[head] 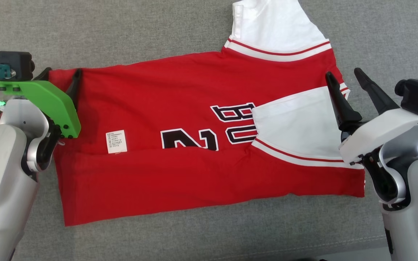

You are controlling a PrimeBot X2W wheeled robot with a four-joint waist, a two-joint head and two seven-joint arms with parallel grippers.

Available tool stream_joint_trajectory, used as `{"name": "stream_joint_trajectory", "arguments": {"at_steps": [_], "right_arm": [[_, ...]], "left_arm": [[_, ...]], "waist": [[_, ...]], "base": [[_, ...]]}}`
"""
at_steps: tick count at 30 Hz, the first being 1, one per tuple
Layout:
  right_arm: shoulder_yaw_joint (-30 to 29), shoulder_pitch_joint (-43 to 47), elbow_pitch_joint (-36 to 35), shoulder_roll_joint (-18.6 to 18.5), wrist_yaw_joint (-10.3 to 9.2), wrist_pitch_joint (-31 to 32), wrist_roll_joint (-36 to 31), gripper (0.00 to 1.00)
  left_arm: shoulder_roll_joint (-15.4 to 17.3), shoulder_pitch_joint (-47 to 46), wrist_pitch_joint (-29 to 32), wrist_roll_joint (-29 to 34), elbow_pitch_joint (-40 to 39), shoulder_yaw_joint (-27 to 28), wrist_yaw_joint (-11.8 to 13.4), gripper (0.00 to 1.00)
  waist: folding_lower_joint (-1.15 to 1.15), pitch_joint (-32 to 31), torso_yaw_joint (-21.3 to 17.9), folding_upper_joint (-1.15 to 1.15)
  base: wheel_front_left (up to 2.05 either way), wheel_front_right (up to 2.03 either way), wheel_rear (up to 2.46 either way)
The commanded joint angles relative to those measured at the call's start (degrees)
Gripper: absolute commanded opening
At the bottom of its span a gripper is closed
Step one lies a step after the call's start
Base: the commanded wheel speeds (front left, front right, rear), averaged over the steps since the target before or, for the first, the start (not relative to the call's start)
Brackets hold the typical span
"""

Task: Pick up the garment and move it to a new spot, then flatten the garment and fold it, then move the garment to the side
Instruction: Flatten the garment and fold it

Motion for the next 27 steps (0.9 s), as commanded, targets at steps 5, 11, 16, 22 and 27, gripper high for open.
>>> {"name": "stream_joint_trajectory", "arguments": {"at_steps": [5,11,16,22,27], "right_arm": [[1.55,-4.91,1.32,-2.84,0.00,1.67,-0.53,1.00],[3.97,-12.47,4.22,-6.71,0.00,4.59,-1.65,1.00],[5.63,-20.98,10.87,-9.08,0.00,7.12,-2.56,1.00],[5.85,-32.67,24.98,-10.37,0.00,9.80,-5.50,1.00],[4.15,-39.58,37.37,-9.17,-0.01,12.28,-8.09,1.00]], "left_arm": [[-1.00,-0.79,0.16,0.65,0.71,-1.41,-0.82,0.00],[-1.52,-1.13,-0.62,1.19,-1.52,-2.39,-1.32,0.00],[-2.51,-1.32,-2.41,1.84,-4.47,-2.85,-1.29,0.00],[-4.95,-3.05,-4.15,2.29,-7.72,-3.97,-1.46,0.00],[-7.14,-4.26,-5.42,2.68,-8.32,-4.94,-1.92,0.00]], "waist": [[0.00,0.14,1.02,0.00],[0.00,-0.51,3.72,0.00],[0.00,-0.51,6.13,0.00],[0.00,1.32,10.05,0.00],[0.00,3.05,13.14,0.00]], "base": [[0.00,0.00,0.00],[0.00,0.00,0.00],[0.00,0.00,0.00],[0.00,0.00,0.00],[0.00,0.00,0.00]]}}
